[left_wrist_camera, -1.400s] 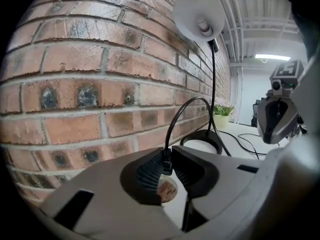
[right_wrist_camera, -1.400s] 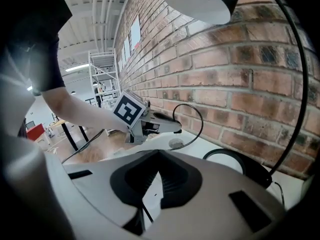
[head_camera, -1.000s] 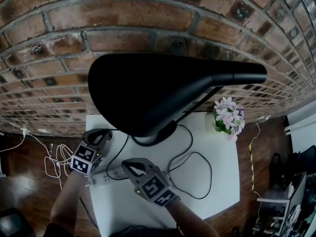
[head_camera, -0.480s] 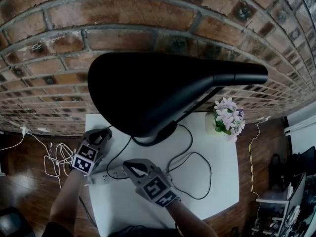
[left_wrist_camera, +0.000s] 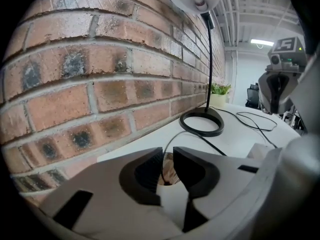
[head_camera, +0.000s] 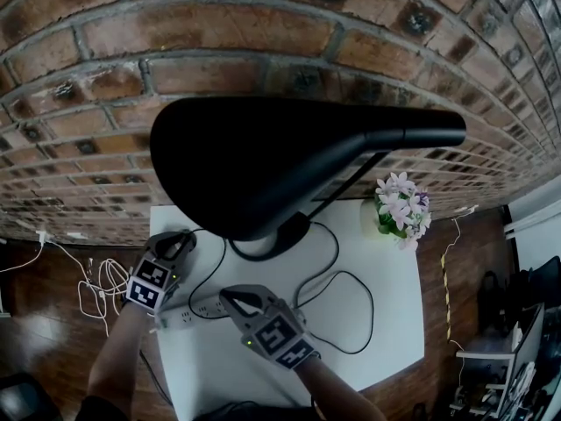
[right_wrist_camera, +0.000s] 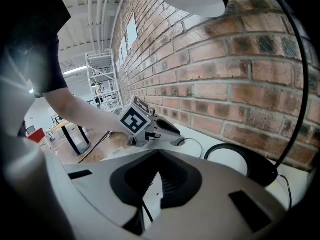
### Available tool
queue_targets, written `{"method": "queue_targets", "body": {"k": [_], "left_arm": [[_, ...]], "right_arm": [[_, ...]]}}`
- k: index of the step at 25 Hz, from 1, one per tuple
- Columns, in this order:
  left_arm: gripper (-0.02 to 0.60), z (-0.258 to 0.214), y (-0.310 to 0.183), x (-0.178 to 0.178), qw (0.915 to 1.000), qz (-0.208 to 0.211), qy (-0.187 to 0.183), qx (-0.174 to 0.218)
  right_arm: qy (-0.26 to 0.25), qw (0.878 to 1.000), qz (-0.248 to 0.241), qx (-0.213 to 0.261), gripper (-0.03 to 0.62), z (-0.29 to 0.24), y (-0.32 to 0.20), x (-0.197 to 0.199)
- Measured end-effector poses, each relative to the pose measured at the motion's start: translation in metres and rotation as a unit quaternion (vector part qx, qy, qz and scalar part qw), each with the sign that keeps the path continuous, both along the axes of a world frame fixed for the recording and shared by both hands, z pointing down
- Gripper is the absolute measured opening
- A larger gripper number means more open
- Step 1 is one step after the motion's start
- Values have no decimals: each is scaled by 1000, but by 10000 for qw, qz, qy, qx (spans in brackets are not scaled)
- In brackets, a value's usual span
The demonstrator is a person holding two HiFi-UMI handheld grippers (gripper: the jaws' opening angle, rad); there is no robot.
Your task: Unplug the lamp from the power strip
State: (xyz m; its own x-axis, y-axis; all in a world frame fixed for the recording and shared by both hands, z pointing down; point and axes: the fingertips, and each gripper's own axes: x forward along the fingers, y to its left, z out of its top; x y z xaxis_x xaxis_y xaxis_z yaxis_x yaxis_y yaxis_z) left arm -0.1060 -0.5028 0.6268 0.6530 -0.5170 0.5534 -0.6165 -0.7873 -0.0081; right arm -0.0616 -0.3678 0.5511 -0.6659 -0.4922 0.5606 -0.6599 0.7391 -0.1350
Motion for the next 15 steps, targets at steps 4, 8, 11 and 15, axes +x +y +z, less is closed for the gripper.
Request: {"method": "queue_targets", "body": {"k": [4, 8, 11, 15], "left_arm": [[92, 0, 1, -1, 10000, -1, -35, 21], [92, 0, 1, -10, 9999, -125, -27, 11], [92, -5, 1, -18, 9996, -260, 60, 46], [55, -11, 2, -26, 9992, -386, 50, 57]], "right_arm": [[8, 10000, -18, -2, -2, 1, 0, -1], [-4, 10000, -58, -4, -2, 1, 1, -3], [-12, 10000, -95, 2, -2, -1, 2, -5], [-33, 9999, -141, 61, -2, -7, 4, -8]]}}
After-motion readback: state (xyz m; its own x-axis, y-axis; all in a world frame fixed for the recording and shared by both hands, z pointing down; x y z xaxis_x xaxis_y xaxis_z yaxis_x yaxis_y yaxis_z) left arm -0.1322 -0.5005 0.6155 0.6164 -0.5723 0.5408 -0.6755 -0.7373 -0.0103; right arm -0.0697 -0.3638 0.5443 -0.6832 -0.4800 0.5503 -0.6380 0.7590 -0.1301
